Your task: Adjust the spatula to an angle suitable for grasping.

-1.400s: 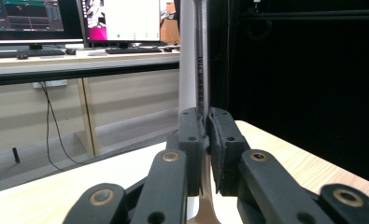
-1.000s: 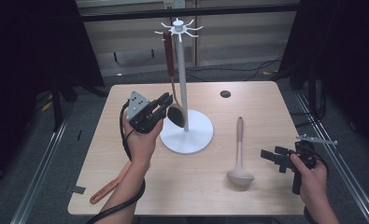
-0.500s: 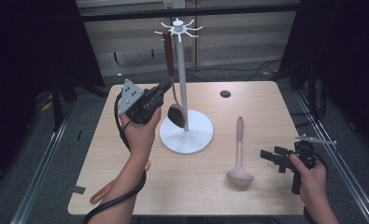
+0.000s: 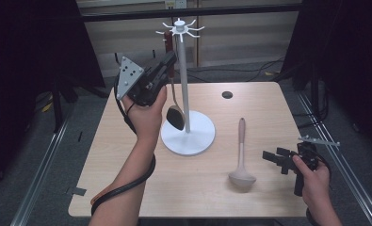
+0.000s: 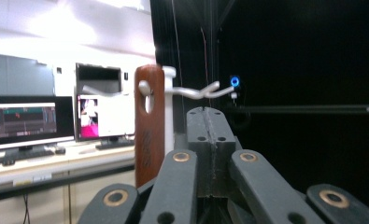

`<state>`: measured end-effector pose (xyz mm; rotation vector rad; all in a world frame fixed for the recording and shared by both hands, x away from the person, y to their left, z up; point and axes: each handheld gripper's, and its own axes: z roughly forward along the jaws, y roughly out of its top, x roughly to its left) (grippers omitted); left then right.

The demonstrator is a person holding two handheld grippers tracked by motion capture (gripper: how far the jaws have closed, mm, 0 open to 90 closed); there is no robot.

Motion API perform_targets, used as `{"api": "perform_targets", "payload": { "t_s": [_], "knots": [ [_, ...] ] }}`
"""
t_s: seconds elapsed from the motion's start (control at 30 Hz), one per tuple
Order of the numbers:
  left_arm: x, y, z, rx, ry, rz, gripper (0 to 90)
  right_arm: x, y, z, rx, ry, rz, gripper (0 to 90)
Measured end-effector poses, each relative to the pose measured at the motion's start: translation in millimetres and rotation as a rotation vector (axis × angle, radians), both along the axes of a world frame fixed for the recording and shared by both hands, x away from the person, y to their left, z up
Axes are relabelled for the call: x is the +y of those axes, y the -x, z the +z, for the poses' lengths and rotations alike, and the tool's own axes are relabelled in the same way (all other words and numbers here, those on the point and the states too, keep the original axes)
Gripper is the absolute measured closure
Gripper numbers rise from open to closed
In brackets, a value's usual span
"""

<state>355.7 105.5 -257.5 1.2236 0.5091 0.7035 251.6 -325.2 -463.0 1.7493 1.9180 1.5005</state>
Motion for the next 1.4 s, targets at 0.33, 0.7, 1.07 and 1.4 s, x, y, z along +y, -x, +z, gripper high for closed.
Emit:
{"api": "perform_targets", "payload": {
  "t_s": [0.33,0.7,1.07,1.4],
  "knots": [
    [-7.8,-6.0,7.9,-0.039,0.048,0.008,90.0,-2.7,0.0,-0.3,-0.003,-0.006,-0.004,10.2],
    [-9.2,-11.4,9.1,-0.030,0.057,0.027,90.0,-3.2,0.4,0.6,-0.008,-0.004,-0.007,10.2],
    [-1.4,-17.1,9.9,-0.007,0.084,0.047,90.0,-2.7,0.2,0.6,-0.006,-0.006,-0.004,10.2],
    [1.3,-9.1,2.9,0.002,0.060,0.026,86.7,-1.8,0.2,0.7,-0.003,-0.004,-0.002,10.2]
  ]
}}
